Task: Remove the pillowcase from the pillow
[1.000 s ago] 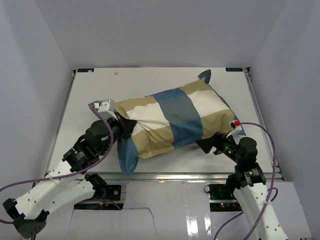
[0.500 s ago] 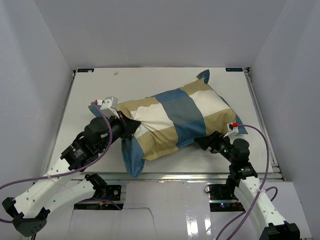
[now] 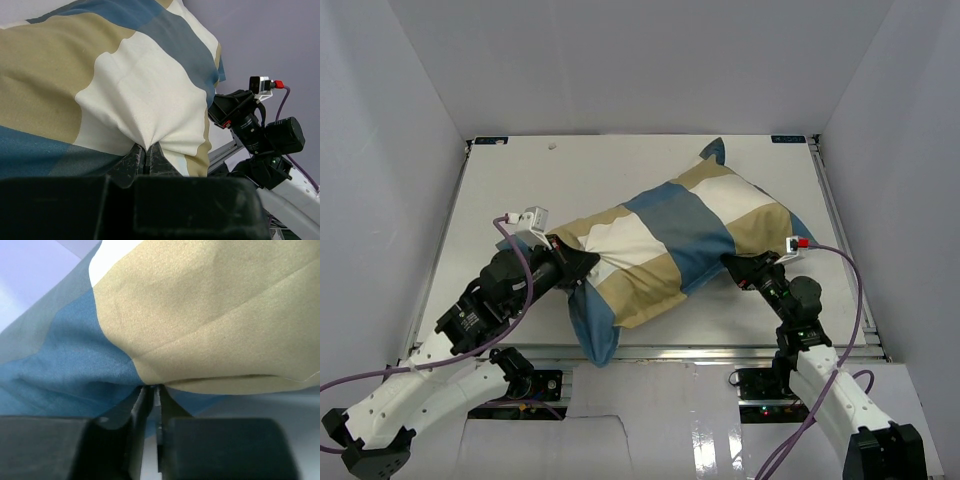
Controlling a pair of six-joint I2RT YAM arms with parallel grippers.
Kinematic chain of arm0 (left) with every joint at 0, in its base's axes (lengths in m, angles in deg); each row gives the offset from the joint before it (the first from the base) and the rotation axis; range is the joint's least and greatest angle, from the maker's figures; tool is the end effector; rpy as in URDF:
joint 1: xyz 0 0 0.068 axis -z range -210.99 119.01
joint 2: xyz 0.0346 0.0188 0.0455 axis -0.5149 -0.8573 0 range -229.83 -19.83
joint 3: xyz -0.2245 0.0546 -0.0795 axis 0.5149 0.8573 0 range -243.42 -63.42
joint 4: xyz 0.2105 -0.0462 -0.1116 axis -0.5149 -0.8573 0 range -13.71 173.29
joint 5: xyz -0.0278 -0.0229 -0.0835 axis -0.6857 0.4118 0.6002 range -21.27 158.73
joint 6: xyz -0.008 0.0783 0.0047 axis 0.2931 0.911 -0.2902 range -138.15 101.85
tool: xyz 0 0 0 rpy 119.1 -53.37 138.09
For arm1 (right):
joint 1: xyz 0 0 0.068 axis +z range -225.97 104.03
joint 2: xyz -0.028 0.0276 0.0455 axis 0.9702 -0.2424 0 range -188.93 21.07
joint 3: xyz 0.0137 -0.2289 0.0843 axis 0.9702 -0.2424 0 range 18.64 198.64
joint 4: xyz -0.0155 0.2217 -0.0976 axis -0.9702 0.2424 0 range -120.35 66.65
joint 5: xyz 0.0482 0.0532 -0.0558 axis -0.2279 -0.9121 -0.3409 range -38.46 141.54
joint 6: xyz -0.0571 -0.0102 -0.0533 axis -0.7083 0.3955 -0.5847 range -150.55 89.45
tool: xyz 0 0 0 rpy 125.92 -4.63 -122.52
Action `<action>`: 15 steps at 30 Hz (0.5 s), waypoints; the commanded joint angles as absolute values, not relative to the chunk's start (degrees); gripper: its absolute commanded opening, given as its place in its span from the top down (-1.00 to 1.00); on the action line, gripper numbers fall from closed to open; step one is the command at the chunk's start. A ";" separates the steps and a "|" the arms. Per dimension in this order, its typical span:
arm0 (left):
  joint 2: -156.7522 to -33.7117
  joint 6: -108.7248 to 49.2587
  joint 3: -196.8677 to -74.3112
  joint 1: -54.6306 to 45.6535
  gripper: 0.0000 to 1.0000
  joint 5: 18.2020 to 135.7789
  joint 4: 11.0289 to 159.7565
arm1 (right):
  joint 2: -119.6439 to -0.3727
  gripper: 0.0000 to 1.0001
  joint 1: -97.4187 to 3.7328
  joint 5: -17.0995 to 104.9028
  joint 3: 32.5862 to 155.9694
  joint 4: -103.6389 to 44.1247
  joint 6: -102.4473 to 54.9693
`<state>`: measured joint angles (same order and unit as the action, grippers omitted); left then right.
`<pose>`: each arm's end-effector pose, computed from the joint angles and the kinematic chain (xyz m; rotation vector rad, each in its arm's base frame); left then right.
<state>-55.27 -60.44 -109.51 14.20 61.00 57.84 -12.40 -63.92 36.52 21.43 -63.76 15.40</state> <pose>0.1299 -0.1179 0.3139 -0.0516 1.9334 -0.9340 0.1798 0.0563 0.1862 0.2544 1.5919 0.9960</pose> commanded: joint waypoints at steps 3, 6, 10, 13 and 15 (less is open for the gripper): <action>-52.96 -61.48 -108.77 14.19 1.00 63.10 62.81 | -11.54 0.85 -63.31 38.97 16.35 -67.82 13.85; -53.75 -59.64 -109.73 14.19 1.00 66.34 63.60 | -7.15 0.85 -63.31 41.68 22.82 -58.27 9.72; -56.03 -57.53 -113.33 14.19 1.00 71.44 63.51 | 1.10 0.85 -63.31 47.21 32.40 -45.34 5.50; -59.01 -56.56 -116.15 14.19 1.00 75.57 63.34 | 5.86 0.85 -63.31 51.87 38.40 -40.21 2.51; -60.51 -55.95 -118.43 14.19 1.00 76.20 63.34 | 5.87 0.85 -63.31 54.96 44.81 -39.15 0.75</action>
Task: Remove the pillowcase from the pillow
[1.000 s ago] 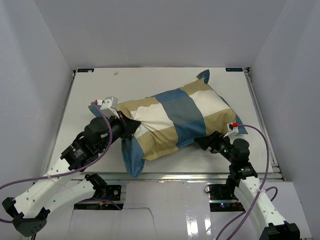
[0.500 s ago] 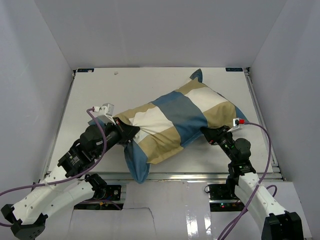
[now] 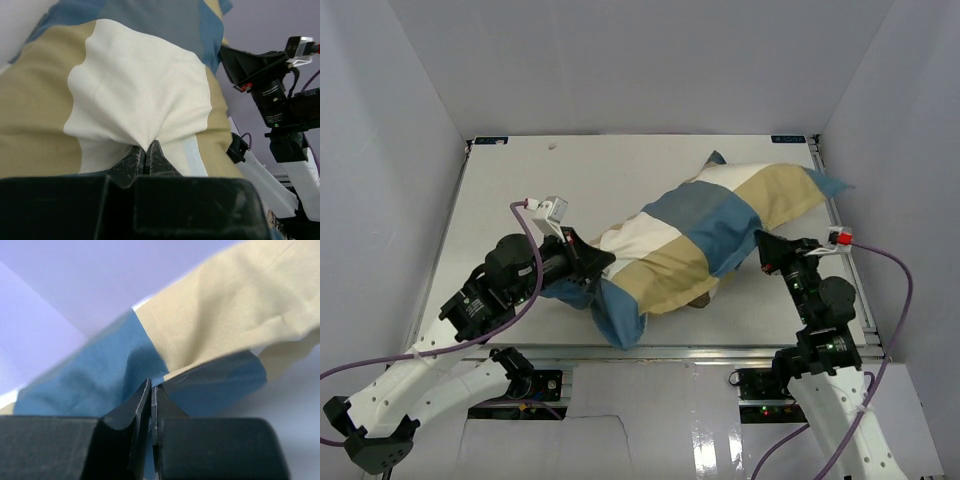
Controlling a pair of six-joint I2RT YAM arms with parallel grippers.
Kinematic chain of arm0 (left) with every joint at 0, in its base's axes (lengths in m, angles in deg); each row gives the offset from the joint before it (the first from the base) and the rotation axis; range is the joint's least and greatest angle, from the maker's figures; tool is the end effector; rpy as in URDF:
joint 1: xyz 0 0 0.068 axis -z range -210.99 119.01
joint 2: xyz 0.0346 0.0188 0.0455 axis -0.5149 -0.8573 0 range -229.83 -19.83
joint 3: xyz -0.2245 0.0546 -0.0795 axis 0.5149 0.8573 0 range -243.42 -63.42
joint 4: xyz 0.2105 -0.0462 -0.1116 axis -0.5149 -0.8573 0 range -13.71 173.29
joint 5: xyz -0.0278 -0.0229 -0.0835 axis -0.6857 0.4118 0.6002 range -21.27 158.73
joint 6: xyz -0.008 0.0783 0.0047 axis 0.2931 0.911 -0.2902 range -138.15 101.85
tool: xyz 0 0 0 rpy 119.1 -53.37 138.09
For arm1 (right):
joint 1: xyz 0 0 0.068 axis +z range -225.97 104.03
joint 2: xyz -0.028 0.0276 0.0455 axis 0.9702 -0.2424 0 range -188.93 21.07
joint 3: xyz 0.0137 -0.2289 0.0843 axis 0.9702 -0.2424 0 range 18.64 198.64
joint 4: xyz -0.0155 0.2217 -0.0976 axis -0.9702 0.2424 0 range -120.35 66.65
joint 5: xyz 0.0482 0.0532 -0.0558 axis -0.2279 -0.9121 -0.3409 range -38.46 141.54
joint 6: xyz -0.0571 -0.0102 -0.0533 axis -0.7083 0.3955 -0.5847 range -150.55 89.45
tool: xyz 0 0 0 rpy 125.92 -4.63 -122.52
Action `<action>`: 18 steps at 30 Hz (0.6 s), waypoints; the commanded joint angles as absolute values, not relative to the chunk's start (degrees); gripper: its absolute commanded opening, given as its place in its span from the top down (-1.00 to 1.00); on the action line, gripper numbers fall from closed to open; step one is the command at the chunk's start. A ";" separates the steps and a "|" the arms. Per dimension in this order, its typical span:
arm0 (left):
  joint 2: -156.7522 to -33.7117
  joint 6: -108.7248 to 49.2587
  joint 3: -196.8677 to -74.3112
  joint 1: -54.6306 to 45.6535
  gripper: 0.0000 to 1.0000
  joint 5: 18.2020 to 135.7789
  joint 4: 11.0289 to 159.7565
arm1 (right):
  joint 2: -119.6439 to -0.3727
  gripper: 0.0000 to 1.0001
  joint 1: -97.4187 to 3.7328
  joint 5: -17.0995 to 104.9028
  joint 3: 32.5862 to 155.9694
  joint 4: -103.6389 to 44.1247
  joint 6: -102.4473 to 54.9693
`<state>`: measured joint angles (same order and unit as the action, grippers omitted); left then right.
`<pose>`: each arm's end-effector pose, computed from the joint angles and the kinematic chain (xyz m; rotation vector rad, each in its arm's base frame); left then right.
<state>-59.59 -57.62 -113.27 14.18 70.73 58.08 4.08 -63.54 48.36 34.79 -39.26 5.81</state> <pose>0.1304 -0.1346 0.3249 0.1243 1.9680 -1.0418 0.1571 0.0385 0.2585 0.2591 1.4493 0.7372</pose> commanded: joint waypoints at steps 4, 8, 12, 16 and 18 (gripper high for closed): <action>-63.59 -55.16 -120.98 14.19 1.00 75.77 63.69 | -0.79 0.85 -63.31 56.20 57.03 -36.69 -3.04; -66.40 -53.49 -125.64 14.10 1.00 70.16 59.57 | -8.26 0.85 -63.31 54.01 63.63 -38.26 -3.66; -66.85 -51.82 -124.86 14.10 0.99 66.01 59.03 | -13.64 0.85 -63.31 52.16 67.07 -36.86 -5.15; -67.72 -49.71 -123.89 14.10 0.75 59.25 57.36 | -15.57 0.85 -63.31 49.34 62.60 -40.89 -5.07; -68.60 -48.31 -124.24 14.10 -0.17 53.89 55.52 | -18.02 0.85 -63.31 49.87 61.36 -41.08 -5.15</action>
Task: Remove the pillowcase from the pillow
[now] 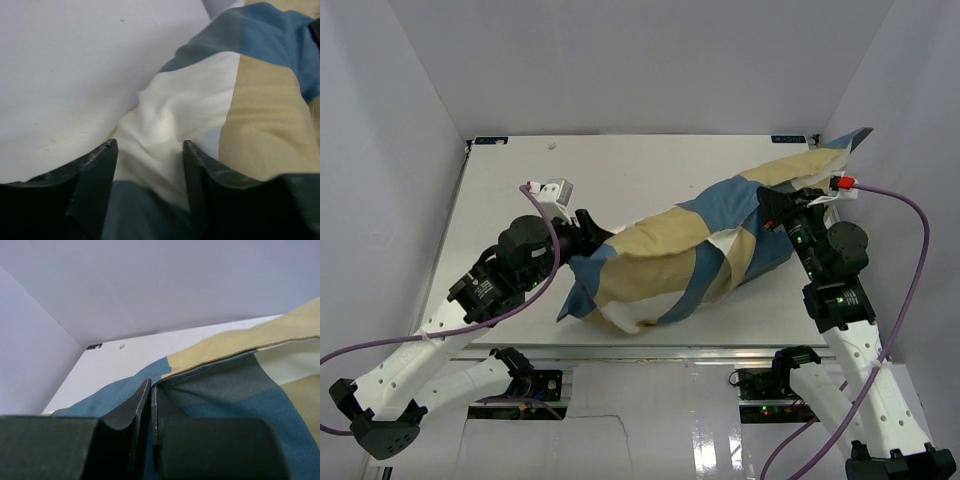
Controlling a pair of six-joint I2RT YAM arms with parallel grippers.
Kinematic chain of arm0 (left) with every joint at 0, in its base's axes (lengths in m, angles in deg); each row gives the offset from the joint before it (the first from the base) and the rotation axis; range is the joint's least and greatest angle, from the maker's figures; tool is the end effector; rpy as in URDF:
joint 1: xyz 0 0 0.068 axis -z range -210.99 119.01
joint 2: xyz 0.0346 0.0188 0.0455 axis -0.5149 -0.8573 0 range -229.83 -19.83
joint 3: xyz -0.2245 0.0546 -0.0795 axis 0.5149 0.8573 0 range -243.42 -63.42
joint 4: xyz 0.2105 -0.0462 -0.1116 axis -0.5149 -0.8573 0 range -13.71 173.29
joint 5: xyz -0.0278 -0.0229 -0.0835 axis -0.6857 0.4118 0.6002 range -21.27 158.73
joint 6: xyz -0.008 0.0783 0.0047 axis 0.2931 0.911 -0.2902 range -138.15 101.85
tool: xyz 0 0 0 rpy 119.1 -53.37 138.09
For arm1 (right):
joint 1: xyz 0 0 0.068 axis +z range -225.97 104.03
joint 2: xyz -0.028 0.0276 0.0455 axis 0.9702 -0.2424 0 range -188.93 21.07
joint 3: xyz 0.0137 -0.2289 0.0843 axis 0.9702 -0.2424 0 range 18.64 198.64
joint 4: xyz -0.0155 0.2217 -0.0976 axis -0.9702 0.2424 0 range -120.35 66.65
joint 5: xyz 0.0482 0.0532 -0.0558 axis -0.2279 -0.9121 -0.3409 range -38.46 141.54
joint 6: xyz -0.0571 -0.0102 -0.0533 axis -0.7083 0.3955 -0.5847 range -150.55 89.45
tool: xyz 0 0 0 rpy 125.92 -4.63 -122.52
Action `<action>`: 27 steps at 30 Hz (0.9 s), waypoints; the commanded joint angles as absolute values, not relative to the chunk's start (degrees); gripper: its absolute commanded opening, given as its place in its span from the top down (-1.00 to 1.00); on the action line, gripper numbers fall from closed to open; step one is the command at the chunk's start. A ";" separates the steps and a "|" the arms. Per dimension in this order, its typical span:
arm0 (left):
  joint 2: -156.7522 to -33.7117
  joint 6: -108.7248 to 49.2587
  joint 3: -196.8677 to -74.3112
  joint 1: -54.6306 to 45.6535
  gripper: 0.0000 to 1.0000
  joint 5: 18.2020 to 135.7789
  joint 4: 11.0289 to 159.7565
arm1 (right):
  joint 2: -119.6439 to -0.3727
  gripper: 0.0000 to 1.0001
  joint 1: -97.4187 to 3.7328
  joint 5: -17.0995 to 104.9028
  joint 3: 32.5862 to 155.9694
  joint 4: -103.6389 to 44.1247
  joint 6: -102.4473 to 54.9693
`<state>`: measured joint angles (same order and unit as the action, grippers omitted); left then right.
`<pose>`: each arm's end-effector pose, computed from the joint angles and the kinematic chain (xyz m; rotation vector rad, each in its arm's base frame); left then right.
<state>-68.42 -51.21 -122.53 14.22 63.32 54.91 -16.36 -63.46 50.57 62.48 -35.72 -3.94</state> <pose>0.1521 -0.1443 0.3460 0.1410 1.9658 -0.8332 0.1845 0.0421 0.3696 0.1562 1.3809 0.5833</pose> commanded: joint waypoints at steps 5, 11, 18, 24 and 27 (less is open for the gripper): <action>-67.21 -46.99 -127.40 14.10 -0.71 50.36 48.58 | -22.69 0.85 -63.31 48.56 58.12 -43.53 -4.98; -63.24 -43.56 -136.10 14.10 -0.83 54.20 40.76 | -27.08 0.85 -63.31 47.68 57.84 -44.59 -3.66; -64.12 -41.44 -138.91 14.10 -0.83 65.73 39.08 | -27.18 0.85 -63.23 48.38 57.49 -45.73 -3.92; -65.79 -42.59 -138.40 14.10 -0.79 75.06 41.80 | -28.94 0.85 -63.31 48.47 59.43 -42.74 -6.47; -68.77 -43.20 -136.11 14.10 -0.79 75.50 43.47 | -28.41 0.85 -63.31 48.20 58.11 -44.15 -5.95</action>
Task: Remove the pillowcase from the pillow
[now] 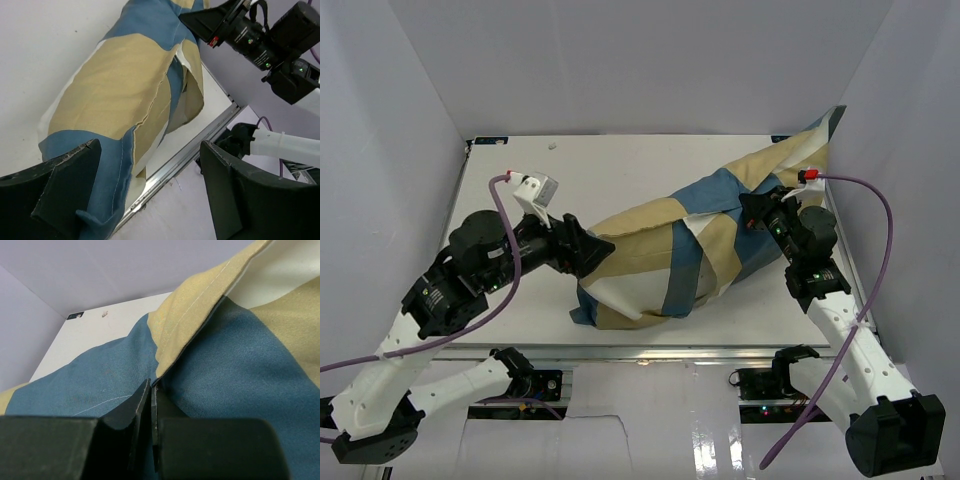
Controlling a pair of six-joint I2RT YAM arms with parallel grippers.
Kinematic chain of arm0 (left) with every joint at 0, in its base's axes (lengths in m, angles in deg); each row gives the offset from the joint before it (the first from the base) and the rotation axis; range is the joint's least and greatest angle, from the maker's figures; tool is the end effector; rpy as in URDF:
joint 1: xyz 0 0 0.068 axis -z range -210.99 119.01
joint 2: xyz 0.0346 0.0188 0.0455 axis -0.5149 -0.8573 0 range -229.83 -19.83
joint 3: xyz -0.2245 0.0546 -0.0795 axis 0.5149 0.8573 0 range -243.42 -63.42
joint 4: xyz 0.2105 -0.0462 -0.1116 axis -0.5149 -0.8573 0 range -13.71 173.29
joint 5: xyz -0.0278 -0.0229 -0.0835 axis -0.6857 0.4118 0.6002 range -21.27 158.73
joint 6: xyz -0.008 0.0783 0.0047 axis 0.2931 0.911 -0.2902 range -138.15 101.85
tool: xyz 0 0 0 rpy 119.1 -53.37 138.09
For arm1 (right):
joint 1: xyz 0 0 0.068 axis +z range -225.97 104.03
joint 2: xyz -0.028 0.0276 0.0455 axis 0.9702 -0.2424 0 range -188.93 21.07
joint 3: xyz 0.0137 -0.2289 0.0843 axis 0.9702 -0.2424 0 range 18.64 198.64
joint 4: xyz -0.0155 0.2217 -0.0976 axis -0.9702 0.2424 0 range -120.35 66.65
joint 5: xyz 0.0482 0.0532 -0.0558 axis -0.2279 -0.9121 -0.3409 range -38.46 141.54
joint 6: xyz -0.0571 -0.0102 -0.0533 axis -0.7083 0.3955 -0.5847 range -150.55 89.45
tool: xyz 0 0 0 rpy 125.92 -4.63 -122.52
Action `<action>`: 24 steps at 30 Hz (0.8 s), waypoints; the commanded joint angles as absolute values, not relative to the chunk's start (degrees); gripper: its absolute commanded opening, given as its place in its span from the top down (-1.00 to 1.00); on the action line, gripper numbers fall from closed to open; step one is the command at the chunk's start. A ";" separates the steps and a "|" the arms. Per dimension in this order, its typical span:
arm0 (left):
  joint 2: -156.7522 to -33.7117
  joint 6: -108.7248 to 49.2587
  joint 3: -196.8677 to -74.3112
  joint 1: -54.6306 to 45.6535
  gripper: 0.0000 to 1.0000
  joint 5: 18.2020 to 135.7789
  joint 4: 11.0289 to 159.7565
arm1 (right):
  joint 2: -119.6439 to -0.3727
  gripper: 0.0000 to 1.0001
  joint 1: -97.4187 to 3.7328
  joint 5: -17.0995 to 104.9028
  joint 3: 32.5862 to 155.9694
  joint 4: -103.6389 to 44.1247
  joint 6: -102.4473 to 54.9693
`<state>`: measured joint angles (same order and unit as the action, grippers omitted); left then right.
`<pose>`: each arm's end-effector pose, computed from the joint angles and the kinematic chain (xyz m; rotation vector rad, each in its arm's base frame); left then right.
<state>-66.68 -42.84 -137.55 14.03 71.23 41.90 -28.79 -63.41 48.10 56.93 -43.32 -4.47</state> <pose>0.1176 -0.1219 0.4064 0.3692 1.8755 -0.8858 0.2360 0.0568 0.3098 0.1373 1.5696 0.5785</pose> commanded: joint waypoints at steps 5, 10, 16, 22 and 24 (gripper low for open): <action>-75.62 -42.86 -132.95 14.19 -0.79 71.99 45.75 | -29.11 0.85 -63.23 48.47 57.40 -44.86 -5.59; -79.94 -41.09 -132.15 14.28 -0.58 58.65 45.41 | -29.11 0.85 -63.31 48.99 58.46 -43.89 -6.12; -81.52 -36.87 -145.45 14.19 -0.84 34.19 39.01 | -30.68 0.85 -63.31 53.11 60.65 -43.54 -6.12; -80.56 -35.20 -150.61 14.27 -0.68 57.80 40.56 | -38.51 0.85 -63.31 53.22 65.75 -42.75 -6.74; -81.52 -35.99 -150.17 14.28 -0.65 61.59 42.07 | -39.04 0.85 -63.31 52.95 65.49 -43.71 -6.04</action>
<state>-80.60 -36.74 -150.49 14.14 52.02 41.47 -38.37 -63.09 50.77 63.40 -43.24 -4.99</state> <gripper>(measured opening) 0.832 0.078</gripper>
